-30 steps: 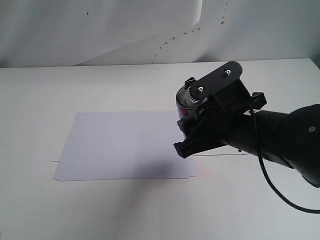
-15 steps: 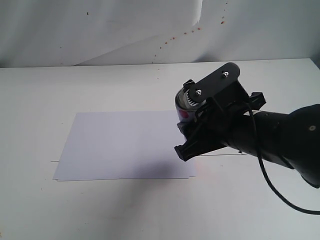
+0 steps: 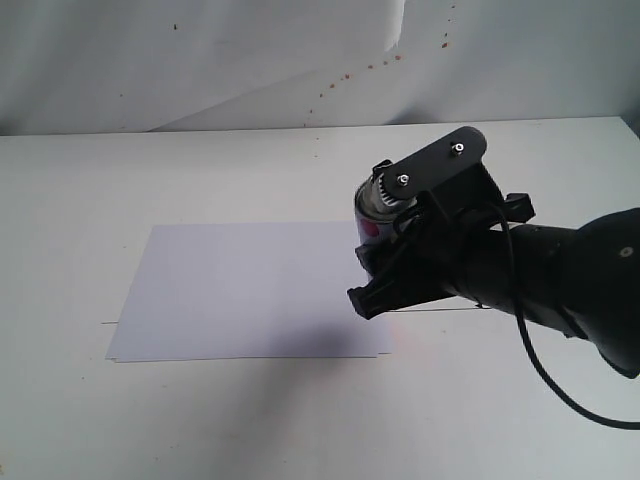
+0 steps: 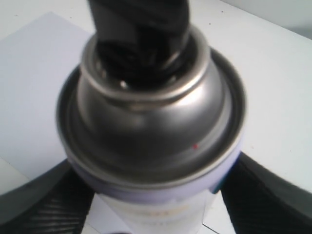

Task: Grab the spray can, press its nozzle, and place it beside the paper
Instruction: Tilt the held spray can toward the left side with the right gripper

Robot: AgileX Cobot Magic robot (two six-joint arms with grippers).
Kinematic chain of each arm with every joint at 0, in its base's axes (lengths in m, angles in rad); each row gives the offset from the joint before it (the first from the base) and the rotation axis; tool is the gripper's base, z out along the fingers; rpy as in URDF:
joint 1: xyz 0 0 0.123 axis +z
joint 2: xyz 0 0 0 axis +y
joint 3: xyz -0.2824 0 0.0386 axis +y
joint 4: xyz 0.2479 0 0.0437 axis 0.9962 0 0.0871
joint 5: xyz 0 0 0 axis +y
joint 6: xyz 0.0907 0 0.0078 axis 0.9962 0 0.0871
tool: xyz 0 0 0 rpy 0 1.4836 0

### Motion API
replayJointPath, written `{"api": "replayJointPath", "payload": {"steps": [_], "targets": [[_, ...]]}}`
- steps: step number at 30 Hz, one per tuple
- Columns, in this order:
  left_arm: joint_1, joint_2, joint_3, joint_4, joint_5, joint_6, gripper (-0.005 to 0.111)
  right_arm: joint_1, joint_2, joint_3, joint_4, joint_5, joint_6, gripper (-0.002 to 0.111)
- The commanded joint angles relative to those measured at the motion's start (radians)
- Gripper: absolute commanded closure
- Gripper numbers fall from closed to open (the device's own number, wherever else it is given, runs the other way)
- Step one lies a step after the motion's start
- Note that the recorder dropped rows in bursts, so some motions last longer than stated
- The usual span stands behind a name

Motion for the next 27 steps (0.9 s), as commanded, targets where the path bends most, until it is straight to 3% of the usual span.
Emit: {"api": "replayJointPath", "payload": {"steps": [1,12,20,27], "targets": [[0.000,0.000,-0.001,0.004,0.004,-0.001,0.107,0.001,-0.008,-0.011,0.018,-0.013,0.004,0.108],[0.000,0.000,-0.001,0.004,0.004,-0.003,0.107,0.001,-0.008,-0.011,0.006,-0.026,0.080,0.108],[0.000,0.000,-0.001,0.004,0.004,-0.003,0.107,0.001,-0.008,-0.011,-0.238,-0.038,0.173,0.108],[0.000,0.000,-0.001,0.004,0.004,-0.001,0.107,0.001,-0.002,-0.011,-0.255,-0.061,0.108,0.108]]}}
